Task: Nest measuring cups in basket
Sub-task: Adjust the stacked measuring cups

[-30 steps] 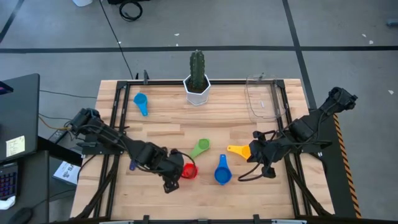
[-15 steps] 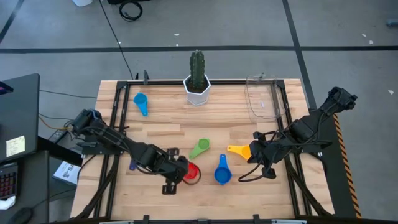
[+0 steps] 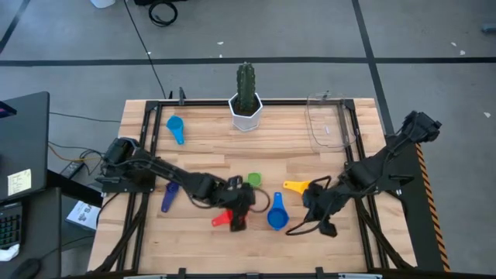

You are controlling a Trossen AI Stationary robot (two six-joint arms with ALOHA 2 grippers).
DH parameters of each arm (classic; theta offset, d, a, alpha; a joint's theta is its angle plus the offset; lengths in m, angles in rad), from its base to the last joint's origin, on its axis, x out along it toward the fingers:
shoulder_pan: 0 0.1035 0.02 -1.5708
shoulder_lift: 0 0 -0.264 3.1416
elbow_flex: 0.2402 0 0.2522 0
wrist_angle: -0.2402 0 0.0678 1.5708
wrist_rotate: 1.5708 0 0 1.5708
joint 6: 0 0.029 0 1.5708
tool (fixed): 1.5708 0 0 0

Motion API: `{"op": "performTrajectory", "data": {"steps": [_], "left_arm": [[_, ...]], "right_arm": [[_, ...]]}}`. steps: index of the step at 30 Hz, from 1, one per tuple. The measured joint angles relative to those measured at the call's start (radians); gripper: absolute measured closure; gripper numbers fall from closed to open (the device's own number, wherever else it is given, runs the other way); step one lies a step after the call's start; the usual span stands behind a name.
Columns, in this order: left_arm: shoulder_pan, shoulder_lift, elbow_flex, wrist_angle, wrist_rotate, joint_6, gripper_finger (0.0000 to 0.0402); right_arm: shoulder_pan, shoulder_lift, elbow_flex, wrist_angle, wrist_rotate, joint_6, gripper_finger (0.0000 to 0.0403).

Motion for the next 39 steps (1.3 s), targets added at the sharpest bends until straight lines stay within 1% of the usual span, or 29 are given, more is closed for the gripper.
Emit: {"op": "performTrajectory", "data": {"steps": [5,8,12,14,16,19,22,24,25,28,31,32,34,36,38,39], "left_arm": [[0.057,-0.002,0.0,-0.009,0.0,-0.011,0.032],[0.084,-0.007,0.0,0.006,0.01,-0.008,0.032],[0.119,0.001,0.001,0.033,0.02,0.048,0.032],[0.132,0.007,0.001,0.047,0.026,0.101,0.032],[0.148,0.028,0.004,0.088,0.067,0.153,0.032],[0.165,0.06,0.0,0.082,0.126,0.189,0.0333],[0.177,0.089,0.001,0.093,0.138,0.209,0.0364],[0.188,0.106,0.001,0.139,0.164,0.234,0.0388],[0.193,0.109,0.001,0.142,0.179,0.248,0.0393],[0.212,0.12,0.003,0.2,0.22,0.29,0.0393],[0.228,0.13,0.0,0.212,0.275,0.342,0.0394],[0.233,0.141,0.002,0.242,0.294,0.363,0.0396],[0.244,0.148,0.001,0.246,0.32,0.395,0.0397],[0.256,0.166,0.002,0.29,0.331,0.424,0.0397],[0.268,0.17,0.0,0.283,0.342,0.459,0.0397],[0.275,0.176,0.0,0.307,0.353,0.476,0.0397]], "right_arm": [[-0.032,0.101,-0.004,0.145,0.012,-0.042,0.0399],[-0.056,0.174,-0.004,0.205,-0.027,-0.036,0.0399],[-0.063,0.266,-0.004,0.271,-0.085,-0.02,0.0399],[-0.053,0.306,-0.004,0.331,-0.101,-0.01,0.0399],[-0.039,0.336,-0.004,0.366,-0.103,0.012,0.0399],[-0.019,0.37,-0.004,0.406,-0.077,0.054,0.0399],[-0.002,0.388,-0.004,0.433,-0.045,0.096,0.0399],[0.013,0.392,-0.005,0.434,-0.014,0.113,0.0399],[0.016,0.4,-0.004,0.452,0.007,0.124,0.0399],[0.037,0.407,-0.009,0.439,0.107,0.154,0.0399],[0.052,0.413,-0.018,0.443,0.182,0.184,0.0399],[0.056,0.416,-0.02,0.431,0.195,0.191,0.0399],[0.057,0.432,-0.02,0.44,0.199,0.205,0.0399],[0.057,0.439,-0.021,0.429,0.204,0.208,0.0399],[0.057,0.449,-0.019,0.439,0.206,0.215,0.0399],[0.057,0.452,-0.019,0.427,0.21,0.217,0.0399]]}}
